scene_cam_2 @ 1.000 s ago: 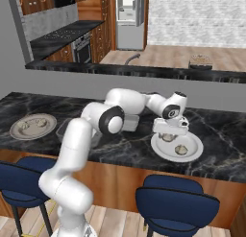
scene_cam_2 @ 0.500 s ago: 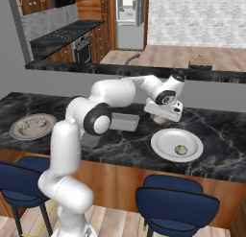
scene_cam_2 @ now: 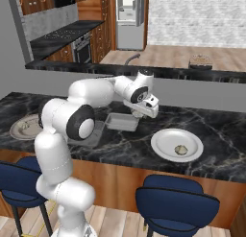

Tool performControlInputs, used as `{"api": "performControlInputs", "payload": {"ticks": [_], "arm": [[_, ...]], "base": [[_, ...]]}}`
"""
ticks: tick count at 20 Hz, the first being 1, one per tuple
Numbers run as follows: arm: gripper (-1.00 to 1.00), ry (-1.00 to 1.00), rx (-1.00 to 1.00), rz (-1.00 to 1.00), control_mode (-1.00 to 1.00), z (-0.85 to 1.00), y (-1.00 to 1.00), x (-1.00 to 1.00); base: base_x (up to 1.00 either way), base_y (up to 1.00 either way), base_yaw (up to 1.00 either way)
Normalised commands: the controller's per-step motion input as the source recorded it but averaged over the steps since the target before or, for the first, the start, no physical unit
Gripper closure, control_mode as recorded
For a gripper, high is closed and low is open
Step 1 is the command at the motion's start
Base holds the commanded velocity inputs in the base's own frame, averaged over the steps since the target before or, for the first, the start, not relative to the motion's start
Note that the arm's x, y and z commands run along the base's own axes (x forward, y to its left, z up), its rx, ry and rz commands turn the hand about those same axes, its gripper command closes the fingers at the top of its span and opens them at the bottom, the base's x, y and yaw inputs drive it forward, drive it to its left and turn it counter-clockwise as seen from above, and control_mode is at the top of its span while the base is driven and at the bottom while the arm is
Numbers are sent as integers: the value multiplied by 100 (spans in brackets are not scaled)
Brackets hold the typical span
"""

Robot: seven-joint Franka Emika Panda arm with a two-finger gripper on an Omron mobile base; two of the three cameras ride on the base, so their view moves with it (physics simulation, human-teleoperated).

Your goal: Place two dumplings into each of the tupperware containers and then place the containers in the fridge.

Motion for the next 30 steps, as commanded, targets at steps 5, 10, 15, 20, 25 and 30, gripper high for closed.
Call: {"api": "performControlInputs", "payload": {"ticks": [5,10,15,20,25,30], "arm": [[100,12,-14,-19,-100,0,63,19],[100,7,-10,-10,-100,-1,46,36],[100,4,-3,-1,-100,-6,16,50],[100,8,-1,0,-100,-32,4,41],[100,5,0,0,-100,-39,5,31],[100,1,0,0,-100,-38,7,29]], "base": [[0,0,0],[0,0,0],[0,0,0],[0,0,0],[0,0,0],[0,0,0]]}}
